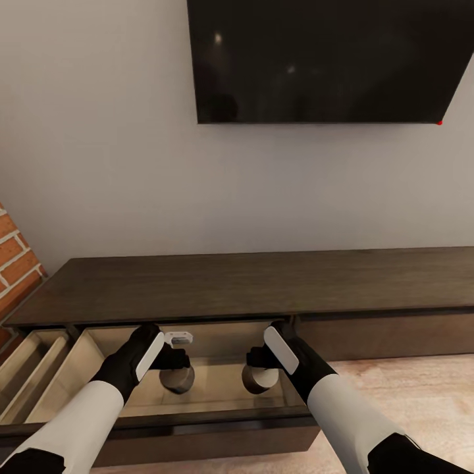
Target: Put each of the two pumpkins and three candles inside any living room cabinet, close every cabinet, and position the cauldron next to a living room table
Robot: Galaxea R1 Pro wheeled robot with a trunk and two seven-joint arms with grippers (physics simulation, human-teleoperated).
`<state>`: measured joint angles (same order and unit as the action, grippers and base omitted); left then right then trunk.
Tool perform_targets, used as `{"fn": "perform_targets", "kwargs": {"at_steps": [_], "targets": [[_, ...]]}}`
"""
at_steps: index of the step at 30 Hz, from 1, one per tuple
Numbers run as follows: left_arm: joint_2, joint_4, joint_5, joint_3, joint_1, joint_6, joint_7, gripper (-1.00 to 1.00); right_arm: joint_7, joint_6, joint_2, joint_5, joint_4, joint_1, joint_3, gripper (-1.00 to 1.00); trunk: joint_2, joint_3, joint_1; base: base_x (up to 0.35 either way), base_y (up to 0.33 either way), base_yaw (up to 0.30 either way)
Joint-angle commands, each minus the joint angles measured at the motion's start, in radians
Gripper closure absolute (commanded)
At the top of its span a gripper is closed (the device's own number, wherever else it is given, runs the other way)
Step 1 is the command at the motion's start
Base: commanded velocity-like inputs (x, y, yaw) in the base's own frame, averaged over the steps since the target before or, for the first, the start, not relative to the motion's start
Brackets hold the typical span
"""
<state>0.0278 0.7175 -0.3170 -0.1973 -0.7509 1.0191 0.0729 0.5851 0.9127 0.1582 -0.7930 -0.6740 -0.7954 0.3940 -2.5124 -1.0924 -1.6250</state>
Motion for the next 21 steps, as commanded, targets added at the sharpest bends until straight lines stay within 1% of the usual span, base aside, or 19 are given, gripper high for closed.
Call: {"fn": "perform_targets", "kwargs": {"at_steps": [1, 2, 3, 16, 17, 21], "targets": [[0.001, 0.003, -0.01, -0.005, 0.0, 0.003, 0.007, 1.0, 0.01, 0.001, 0.0, -0.01, -0.001, -0.001, 0.003, 1.0, 0.0, -0.001, 0.0, 0.0, 0.0, 0.0], [0.002, 0.004, -0.01, -0.005, 0.0, 0.003, 0.008, 1.0, 0.01, 0.0, 0.0, -0.01, -0.001, -0.001, 0.003, 1.0, 0.0, -0.001, 0.0, 0.0, 0.0, 0.0], [0.002, 0.005, -0.01, -0.005, 0.0, 0.003, 0.008, 1.0, 0.01, 0.0, 0.0, -0.01, -0.001, -0.001, 0.003, -1.0, 0.0, -0.001, 0.0, 0.0, 0.0, 0.0], [0.002, 0.007, -0.01, -0.004, 0.001, 0.003, 0.007, 1.0, 0.01, 0.001, 0.0, -0.009, -0.001, -0.001, 0.003, -1.0, 0.0, -0.001, 0.0, 0.0, 0.0, 0.0], [0.003, 0.007, -0.01, -0.004, 0.001, 0.003, 0.008, -1.0, 0.01, 0.001, 0.0, -0.009, -0.001, -0.001, 0.003, -1.0, 0.0, -0.001, 0.0, 0.0, 0.0, 0.0], [0.003, 0.006, -0.01, -0.004, 0.001, 0.003, 0.009, -1.0, 0.01, 0.001, 0.0, -0.009, -0.001, -0.001, 0.003, -1.0, 0.0, -0.001, 0.0, 0.0, 0.0, 0.0]]}}
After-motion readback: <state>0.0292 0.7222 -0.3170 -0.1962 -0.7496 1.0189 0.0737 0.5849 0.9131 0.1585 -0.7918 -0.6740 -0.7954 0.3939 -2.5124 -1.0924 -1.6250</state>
